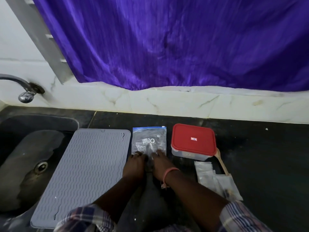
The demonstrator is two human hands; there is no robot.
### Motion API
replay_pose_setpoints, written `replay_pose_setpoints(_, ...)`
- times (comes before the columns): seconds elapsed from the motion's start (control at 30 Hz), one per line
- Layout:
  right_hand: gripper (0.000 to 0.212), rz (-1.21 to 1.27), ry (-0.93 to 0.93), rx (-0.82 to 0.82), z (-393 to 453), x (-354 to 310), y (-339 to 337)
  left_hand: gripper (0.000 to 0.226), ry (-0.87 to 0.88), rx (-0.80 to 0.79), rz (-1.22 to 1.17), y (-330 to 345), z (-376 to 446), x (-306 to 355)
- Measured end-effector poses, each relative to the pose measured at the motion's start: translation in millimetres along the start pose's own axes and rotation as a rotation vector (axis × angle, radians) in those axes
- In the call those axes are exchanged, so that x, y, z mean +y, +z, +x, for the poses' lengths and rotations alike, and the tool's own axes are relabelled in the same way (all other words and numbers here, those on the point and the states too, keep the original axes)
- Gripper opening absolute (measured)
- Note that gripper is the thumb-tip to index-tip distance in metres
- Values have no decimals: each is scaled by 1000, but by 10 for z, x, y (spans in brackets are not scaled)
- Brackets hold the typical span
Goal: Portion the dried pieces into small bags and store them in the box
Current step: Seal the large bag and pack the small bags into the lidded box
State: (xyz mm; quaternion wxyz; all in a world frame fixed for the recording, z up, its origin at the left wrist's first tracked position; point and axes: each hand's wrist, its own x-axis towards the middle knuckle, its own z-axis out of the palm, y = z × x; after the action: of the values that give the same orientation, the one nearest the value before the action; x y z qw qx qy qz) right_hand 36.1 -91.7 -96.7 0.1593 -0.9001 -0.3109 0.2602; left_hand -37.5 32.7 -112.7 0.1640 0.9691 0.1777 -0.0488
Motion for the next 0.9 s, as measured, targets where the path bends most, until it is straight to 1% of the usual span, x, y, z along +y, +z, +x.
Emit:
replay_pose_setpoints(0.07, 37, 30, -93, 105, -118, 33, -132, 26, -14, 8, 0, -85, 16, 92)
replay_pose_setpoints(0.13, 22, -37, -184, 334, -251, 41, -298, 33, -23, 53, -26, -151, 26, 223)
replay_pose_setpoints(0.2, 21, -128, -228, 622, -338, 74, -439, 40, -6, 119, -135, -179, 46, 430)
replay_pose_setpoints(0.23, 24, -160, -192, 703, -358, 103, -493, 40, -5, 139, -232, -190, 64, 540)
replay_pose_setpoints(0.27, 26, -177, -123, 743, -376, 155, -544, 40, -15, 147, -343, -205, 87, 677)
replay_pose_setpoints(0.3, 26, -188, -46, 742, -375, 213, -572, 40, -40, 144, -458, -213, 124, 784)
replay_pose_setpoints(0.33, 27, -194, 27, 702, -381, 268, -596, 40, -71, 119, -576, -231, 158, 890)
replay_pose_setpoints(0.4, 34, -206, 102, 588, -417, 389, -606, 42, -157, 17, -809, -258, 214, 1086)
replay_pose_setpoints(0.47, 35, -229, 75, 494, -452, 458, -613, 37, -293, -77, -1051, -240, 250, 1204)
replay_pose_setpoints(0.57, 29, -277, -12, 472, -512, 411, -674, 30, -496, -85, -1365, -184, 243, 1243)
replay_pose_setpoints(0.63, 29, -323, -77, 450, -555, 398, -663, 28, -588, -105, -1477, -168, 191, 1264)
replay_pose_setpoints(0.73, 36, -391, -121, 381, -565, 476, -590, 33, -608, -195, -1574, -172, 162, 1296)
replay_pose_setpoints(0.9, 37, -478, -168, 289, -568, 542, -632, 23, -779, -230, -1748, -226, 124, 1366)
